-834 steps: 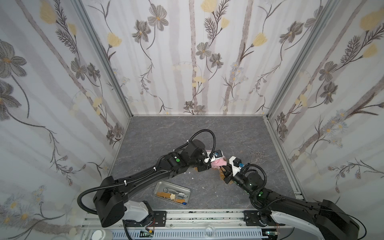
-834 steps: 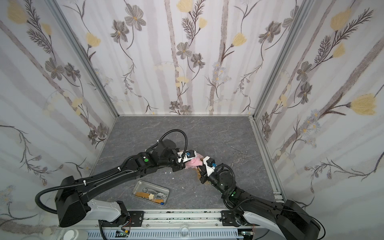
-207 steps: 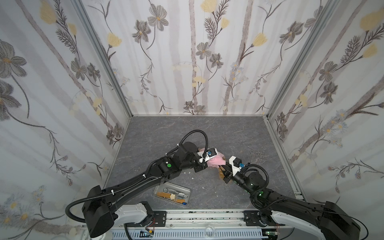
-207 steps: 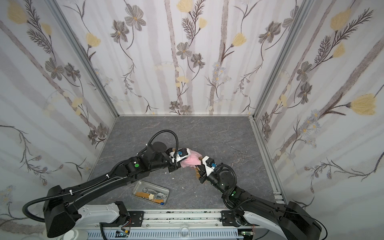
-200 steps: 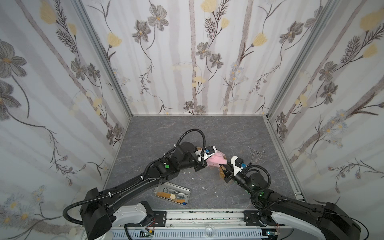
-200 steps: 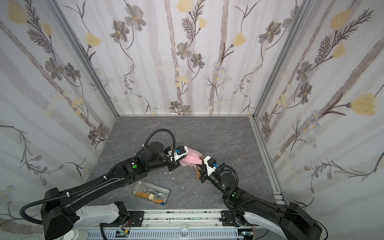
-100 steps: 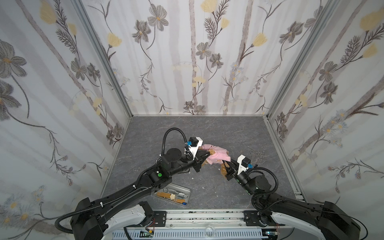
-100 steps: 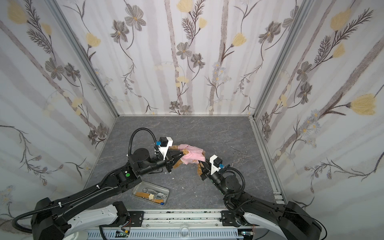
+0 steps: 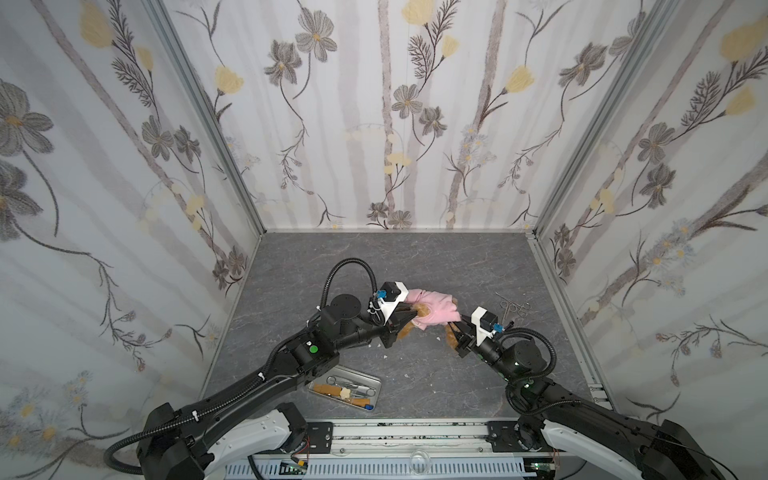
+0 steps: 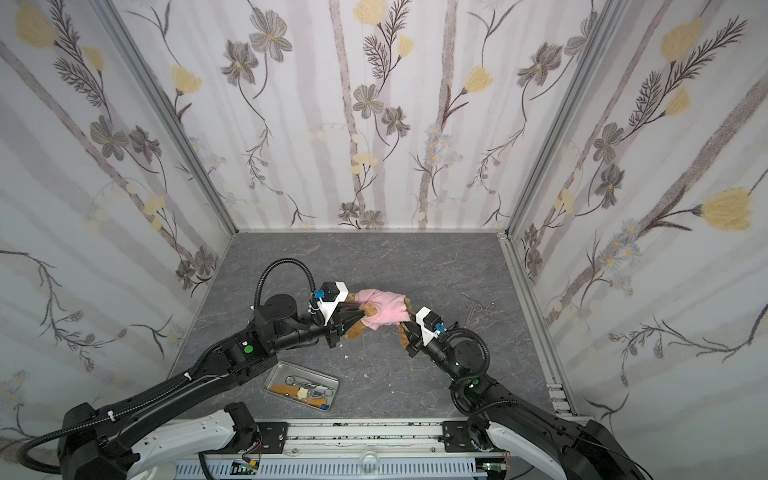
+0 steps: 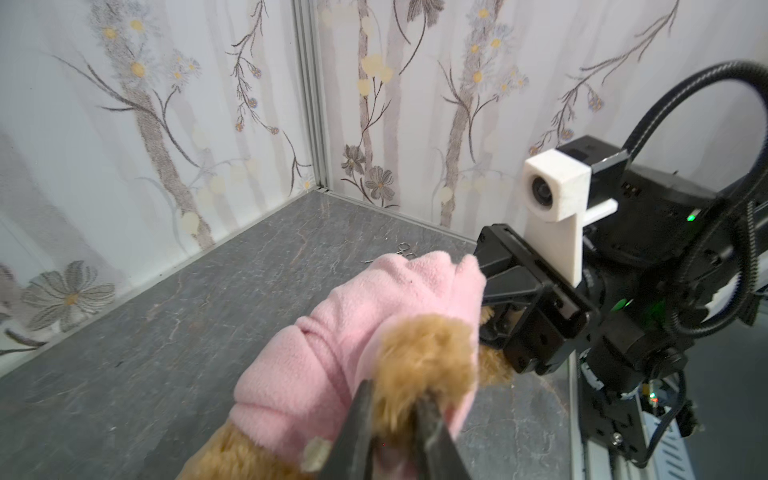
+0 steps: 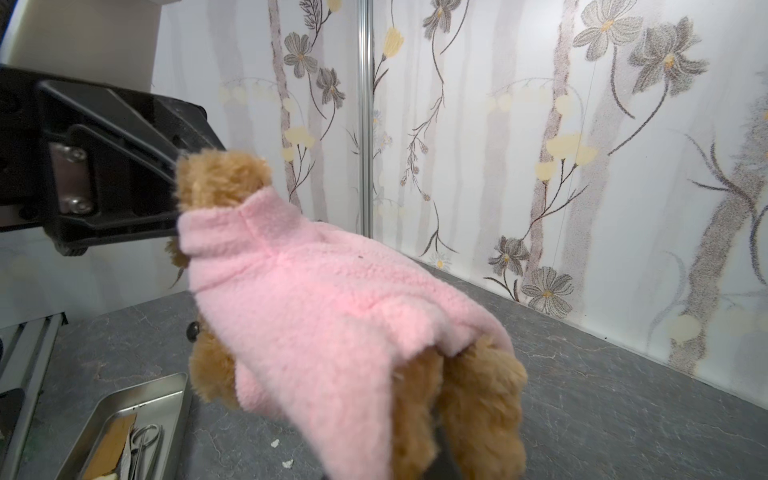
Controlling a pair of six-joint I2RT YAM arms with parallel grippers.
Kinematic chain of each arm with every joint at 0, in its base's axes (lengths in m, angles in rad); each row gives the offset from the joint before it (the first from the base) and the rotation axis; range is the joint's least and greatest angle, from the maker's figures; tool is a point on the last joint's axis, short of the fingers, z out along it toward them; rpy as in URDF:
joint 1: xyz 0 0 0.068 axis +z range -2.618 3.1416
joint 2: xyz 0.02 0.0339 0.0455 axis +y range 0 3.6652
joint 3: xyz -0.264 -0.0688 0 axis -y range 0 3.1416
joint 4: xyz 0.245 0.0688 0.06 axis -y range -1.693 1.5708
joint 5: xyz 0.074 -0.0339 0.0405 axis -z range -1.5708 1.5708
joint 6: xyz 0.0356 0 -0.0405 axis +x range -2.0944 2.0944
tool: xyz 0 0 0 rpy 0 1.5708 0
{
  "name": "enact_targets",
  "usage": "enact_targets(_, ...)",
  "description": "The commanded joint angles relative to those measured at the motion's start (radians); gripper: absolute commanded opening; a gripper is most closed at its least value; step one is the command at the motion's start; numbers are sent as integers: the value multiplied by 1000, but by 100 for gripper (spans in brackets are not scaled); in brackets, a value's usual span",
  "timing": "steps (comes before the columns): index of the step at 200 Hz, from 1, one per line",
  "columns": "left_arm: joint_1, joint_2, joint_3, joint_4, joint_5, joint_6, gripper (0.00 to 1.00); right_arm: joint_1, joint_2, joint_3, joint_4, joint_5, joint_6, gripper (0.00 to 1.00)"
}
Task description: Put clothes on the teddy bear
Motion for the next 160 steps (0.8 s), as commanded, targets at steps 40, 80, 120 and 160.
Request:
enact_targets(40, -14, 10, 129, -253, -57, 386, 51, -1, -9, 53, -154, -48, -95, 0)
enact_targets(80, -101, 102, 214, -324, -157, 508, 54, 6, 22, 61, -148, -69, -98, 0)
enact_targets(120, -144, 199, 286, -345, -211, 548, 53, 16, 57, 69, -135, -73, -99, 0)
enact_targets(160, -146, 235, 282, -350, -212, 541, 46, 24, 69, 67, -128, -64, -99, 0)
